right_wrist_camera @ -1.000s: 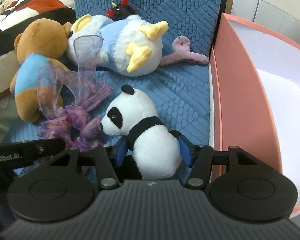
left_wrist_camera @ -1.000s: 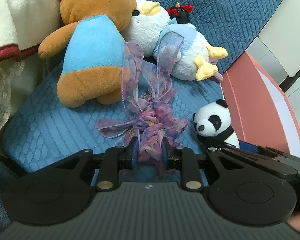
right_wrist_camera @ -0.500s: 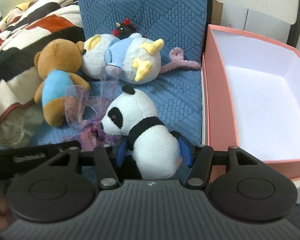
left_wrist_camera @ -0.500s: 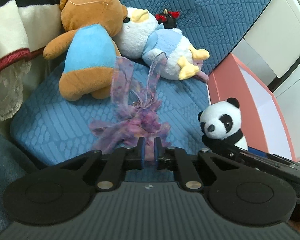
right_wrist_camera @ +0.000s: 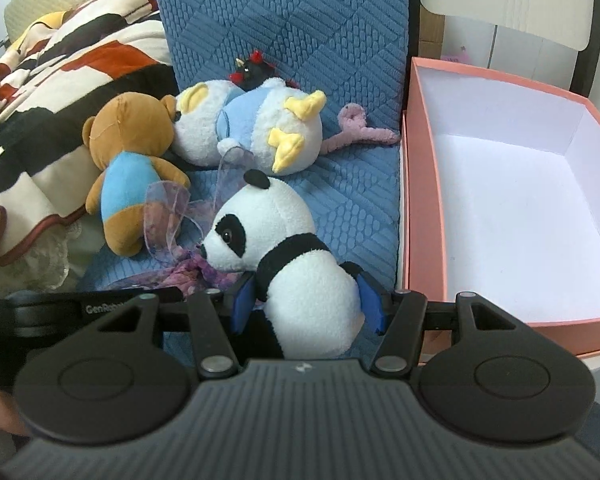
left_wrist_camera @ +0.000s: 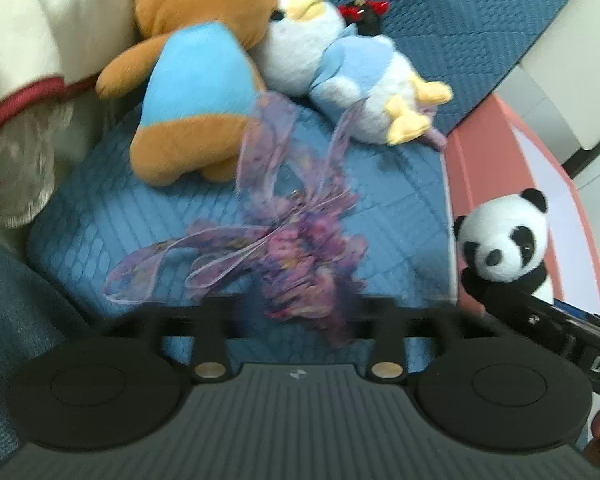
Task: Organize objects
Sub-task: 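Lift the purple scarf with the left tool while the right tool lifts the panda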
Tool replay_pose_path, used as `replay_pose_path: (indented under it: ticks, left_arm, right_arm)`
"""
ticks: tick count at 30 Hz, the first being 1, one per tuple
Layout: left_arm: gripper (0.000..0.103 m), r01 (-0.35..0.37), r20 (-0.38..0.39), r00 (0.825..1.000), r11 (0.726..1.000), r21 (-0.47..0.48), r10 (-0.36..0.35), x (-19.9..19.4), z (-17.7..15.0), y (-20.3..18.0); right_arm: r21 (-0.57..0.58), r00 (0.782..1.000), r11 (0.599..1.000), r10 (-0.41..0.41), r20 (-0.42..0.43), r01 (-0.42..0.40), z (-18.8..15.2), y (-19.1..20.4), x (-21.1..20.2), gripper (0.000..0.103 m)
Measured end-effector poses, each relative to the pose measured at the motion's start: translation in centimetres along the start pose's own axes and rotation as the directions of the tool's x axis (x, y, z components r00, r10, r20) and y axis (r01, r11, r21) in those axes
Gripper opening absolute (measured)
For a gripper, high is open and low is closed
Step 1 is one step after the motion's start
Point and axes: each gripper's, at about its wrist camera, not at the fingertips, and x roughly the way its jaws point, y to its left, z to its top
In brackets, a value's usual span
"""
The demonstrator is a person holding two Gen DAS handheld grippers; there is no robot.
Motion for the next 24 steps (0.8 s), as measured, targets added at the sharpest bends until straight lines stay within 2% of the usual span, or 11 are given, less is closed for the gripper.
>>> replay_pose_path:
  ticks: [2,8,13,15,16,18,21,24]
  left_arm:
    - [0.075,0.015,0.016,1.0,1.0,0.013,-0.015,0.2,-0.4,0.1]
    - [0.075,0.035,-0.009,0.999,0.999,0.042,-0.034,2.4,-1.1,-0.2]
    - [0.072,-0.003,0.005,1.0,0.994,0.109,0.002,3.7,-1.3,-1.5]
    - [0.054,-0.023,0.018,1.0,0.991,0.129,0.021,4.0,-1.2,-1.9]
    - [0.05,-0.034,0.02,0.999,0.99,0.137,0.032,4.2,-1.1,-2.1]
    - [0.025,-0.051,0.024,0.999,0.989,0.141,0.048,4.4,-1.0,-2.2]
    - [0.016,-0.022,0.01,1.0,0.994,0.106,0.021,4.4,-0.8,-2.0]
    - [0.015,0.0,-0.003,1.0,0.997,0.073,0.001,3.6,-0.7,-2.0]
  right_arm:
    - [0.004,1.0,1.0,0.003,-0.009,-0.003,-0.2,-0.1,0.3,0.059]
    - [0.019,0.999,1.0,-0.01,-0.04,0.011,-1.0,-0.5,1.1,0.059]
    - [0.037,0.997,0.999,-0.019,-0.069,0.021,-1.6,-0.8,1.7,0.059]
    - [0.039,0.997,0.999,-0.023,-0.078,0.027,-1.7,-0.9,1.8,0.059]
    - [0.042,0.996,0.999,-0.024,-0.082,0.028,-1.8,-1.0,1.9,0.059]
    - [0.047,0.996,0.998,-0.024,-0.088,0.028,-1.9,-1.2,1.8,0.059]
    - [0.042,0.995,0.999,-0.018,-0.093,0.022,-1.8,-1.2,1.4,0.059]
    - [0.002,0.996,1.0,-0.003,-0.089,0.003,-1.4,-0.6,0.3,0.059]
